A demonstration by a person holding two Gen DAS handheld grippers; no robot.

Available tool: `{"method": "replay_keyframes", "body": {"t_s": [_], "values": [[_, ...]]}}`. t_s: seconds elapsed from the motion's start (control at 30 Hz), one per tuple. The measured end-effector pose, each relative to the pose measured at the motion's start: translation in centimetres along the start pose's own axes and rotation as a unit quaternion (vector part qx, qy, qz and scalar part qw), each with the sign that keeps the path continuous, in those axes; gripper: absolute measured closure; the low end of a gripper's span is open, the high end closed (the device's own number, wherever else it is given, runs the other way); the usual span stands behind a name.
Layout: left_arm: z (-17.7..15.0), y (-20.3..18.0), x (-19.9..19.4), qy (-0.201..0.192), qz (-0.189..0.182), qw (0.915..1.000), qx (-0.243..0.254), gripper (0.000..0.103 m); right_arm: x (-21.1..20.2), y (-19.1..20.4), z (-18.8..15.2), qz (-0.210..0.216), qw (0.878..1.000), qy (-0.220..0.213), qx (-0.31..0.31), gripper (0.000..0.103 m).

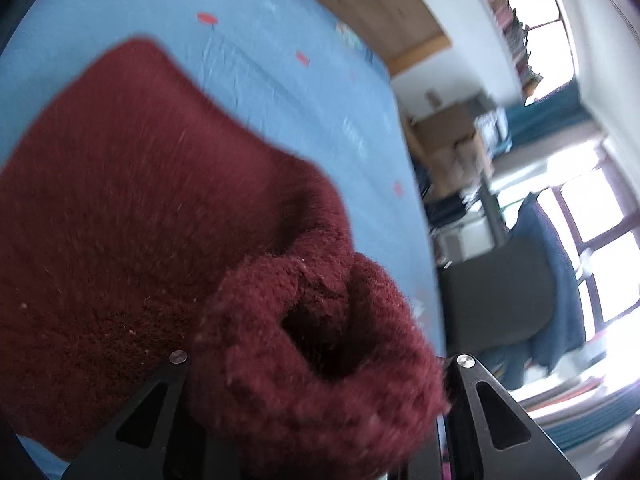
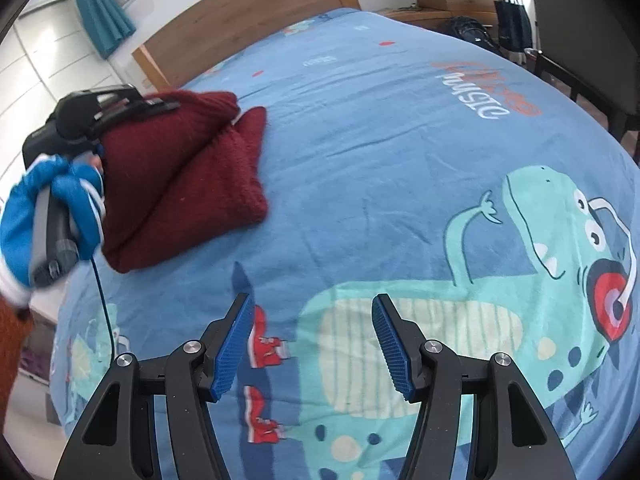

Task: Fold small clothes
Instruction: 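Grasp one end of the folded sweater with the left gripper and fold it over, then open the left gripper and release the folded end onto the bundle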

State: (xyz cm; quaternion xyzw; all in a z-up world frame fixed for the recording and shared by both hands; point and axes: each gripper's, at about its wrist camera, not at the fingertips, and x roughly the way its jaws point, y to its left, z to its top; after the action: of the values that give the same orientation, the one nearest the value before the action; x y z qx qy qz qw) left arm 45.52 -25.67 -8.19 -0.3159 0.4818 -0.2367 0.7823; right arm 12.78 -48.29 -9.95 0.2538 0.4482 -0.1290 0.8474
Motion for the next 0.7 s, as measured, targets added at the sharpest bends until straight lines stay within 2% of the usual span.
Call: {"method": "replay_keyframes", "body": {"t_s": [0.27,0.47,0.63,0.7], "values": [[-3.8,-3.2,1.0,0.000,0.053,0.9965,0.065,0.082,0.3,-1.3,-0.3,0.001,1.000,-0.001,0.019,0.040],[-6.6,-5.4,3.3,0.011,0.091,0.9870,0.132,0.076,0.3,-1.6,-0.3,-0.003,1.000,0.000,0.021,0.040],[-8.6,-6.4,4.5,0.025,0.079,0.9839,0.158,0.059,0.0,-1.9,-0.3,-0.009,1.000,-0.001,0.025,0.040],[-8.7,-7.0,4.9,0.032,0.078,0.9823,0.167,0.058,-0.1,-2.1,-0.4,-0.010,1.000,-0.001,0.026,0.040]]}}
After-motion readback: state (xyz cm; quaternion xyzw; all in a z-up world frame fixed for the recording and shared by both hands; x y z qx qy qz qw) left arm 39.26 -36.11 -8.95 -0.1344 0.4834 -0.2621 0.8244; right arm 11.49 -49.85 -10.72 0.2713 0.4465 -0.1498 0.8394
